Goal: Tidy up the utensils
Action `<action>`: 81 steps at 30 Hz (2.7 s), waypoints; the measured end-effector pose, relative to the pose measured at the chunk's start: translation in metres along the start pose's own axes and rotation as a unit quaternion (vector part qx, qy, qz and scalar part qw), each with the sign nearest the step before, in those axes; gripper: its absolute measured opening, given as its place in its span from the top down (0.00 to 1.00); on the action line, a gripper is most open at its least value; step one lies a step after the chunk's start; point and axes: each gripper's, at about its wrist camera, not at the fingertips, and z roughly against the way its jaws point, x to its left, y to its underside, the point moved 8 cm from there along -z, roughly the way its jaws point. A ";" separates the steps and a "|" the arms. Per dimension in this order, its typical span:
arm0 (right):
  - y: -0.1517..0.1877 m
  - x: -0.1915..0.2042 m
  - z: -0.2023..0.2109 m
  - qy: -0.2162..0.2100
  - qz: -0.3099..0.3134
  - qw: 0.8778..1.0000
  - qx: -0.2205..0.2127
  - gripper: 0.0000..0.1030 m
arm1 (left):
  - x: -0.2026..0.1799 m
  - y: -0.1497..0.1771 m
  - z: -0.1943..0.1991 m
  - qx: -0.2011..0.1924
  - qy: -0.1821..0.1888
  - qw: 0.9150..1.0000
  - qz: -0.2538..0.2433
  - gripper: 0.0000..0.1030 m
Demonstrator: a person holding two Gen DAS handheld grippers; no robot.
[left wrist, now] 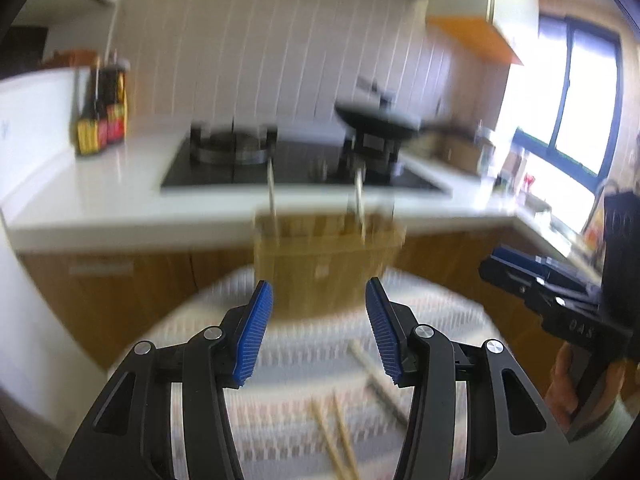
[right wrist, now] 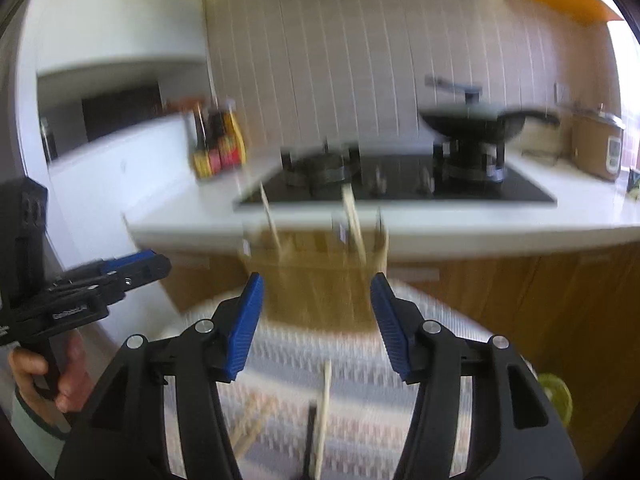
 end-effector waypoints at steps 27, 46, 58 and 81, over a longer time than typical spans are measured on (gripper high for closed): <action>0.150 0.011 -0.083 -0.048 -0.045 0.960 0.273 0.64 | -0.006 0.166 -0.093 0.249 -0.035 0.965 -0.075 0.61; 0.153 0.001 -0.076 -0.058 -0.058 0.956 0.281 0.64 | -0.021 0.170 -0.094 0.240 -0.047 0.962 -0.121 0.74; 0.160 0.007 -0.083 -0.059 -0.055 0.955 0.285 0.64 | -0.010 0.167 -0.089 0.230 -0.057 0.965 -0.109 0.94; 0.163 0.045 -0.115 -0.030 0.023 0.947 0.320 0.91 | 0.021 0.163 -0.078 0.229 -0.079 0.968 -0.072 0.96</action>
